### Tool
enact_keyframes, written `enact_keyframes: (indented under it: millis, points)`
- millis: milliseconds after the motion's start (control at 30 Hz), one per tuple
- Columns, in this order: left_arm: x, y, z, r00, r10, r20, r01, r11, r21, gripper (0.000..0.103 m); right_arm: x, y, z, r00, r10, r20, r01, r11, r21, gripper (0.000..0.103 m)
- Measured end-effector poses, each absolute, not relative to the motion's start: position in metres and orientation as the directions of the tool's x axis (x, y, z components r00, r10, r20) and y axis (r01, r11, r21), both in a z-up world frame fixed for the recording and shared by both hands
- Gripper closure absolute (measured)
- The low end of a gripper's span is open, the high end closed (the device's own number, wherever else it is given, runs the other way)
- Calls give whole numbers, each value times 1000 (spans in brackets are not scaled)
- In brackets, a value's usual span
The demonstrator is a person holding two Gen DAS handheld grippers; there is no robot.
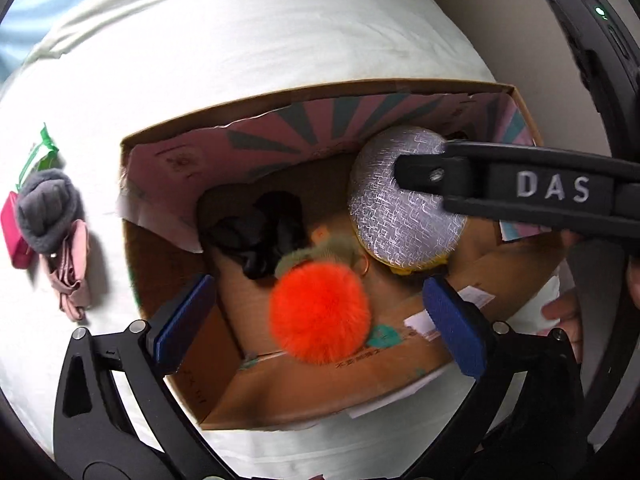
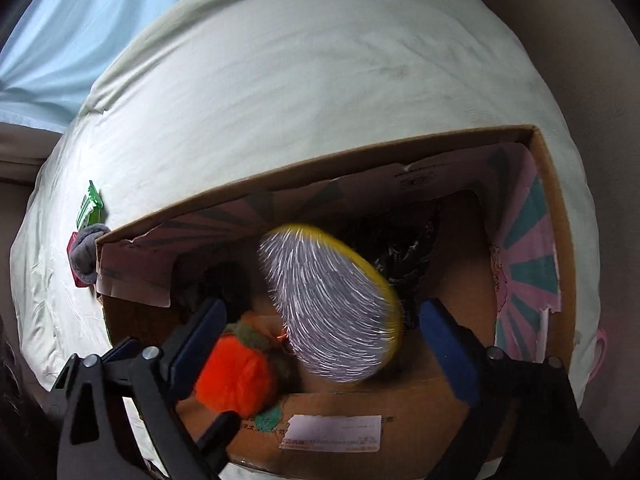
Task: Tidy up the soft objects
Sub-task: 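Open both grippers to release pompom and pouch into the box, withdraw, then move both grippers toward the pink wallet and grey sock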
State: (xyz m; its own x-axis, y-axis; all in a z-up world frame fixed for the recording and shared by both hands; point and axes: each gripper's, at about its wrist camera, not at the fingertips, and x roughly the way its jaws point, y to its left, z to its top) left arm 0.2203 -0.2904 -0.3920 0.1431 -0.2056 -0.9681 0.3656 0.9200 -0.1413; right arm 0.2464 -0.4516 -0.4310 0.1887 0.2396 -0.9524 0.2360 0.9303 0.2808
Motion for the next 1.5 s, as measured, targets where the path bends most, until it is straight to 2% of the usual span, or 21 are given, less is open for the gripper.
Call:
enact_keyframes:
  millis: [333, 633, 1067, 1367, 1500]
  points:
    - [214, -278, -378, 169, -196, -966, 354, 927, -126, 1, 227, -462, -416, 245, 215, -946, 246, 930, 275, 6]
    - [201, -274, -338, 226, -197, -954, 346, 932, -110, 1, 207, -459, -371, 310, 210, -927, 239, 927, 290, 6]
    - [148, -227, -229, 404, -243, -882, 296, 947, -125, 0, 144, -436, -262, 456, 143, -878, 159, 958, 239, 6]
    - [96, -151, -158, 551, -209, -808, 238, 967, -89, 0, 85, -376, -183, 576, 86, -813, 49, 989, 139, 6]
    - [75, -107, -138, 596, -180, -783, 198, 977, -74, 0, 61, -345, -159, 629, 106, -770, -1, 991, 135, 6]
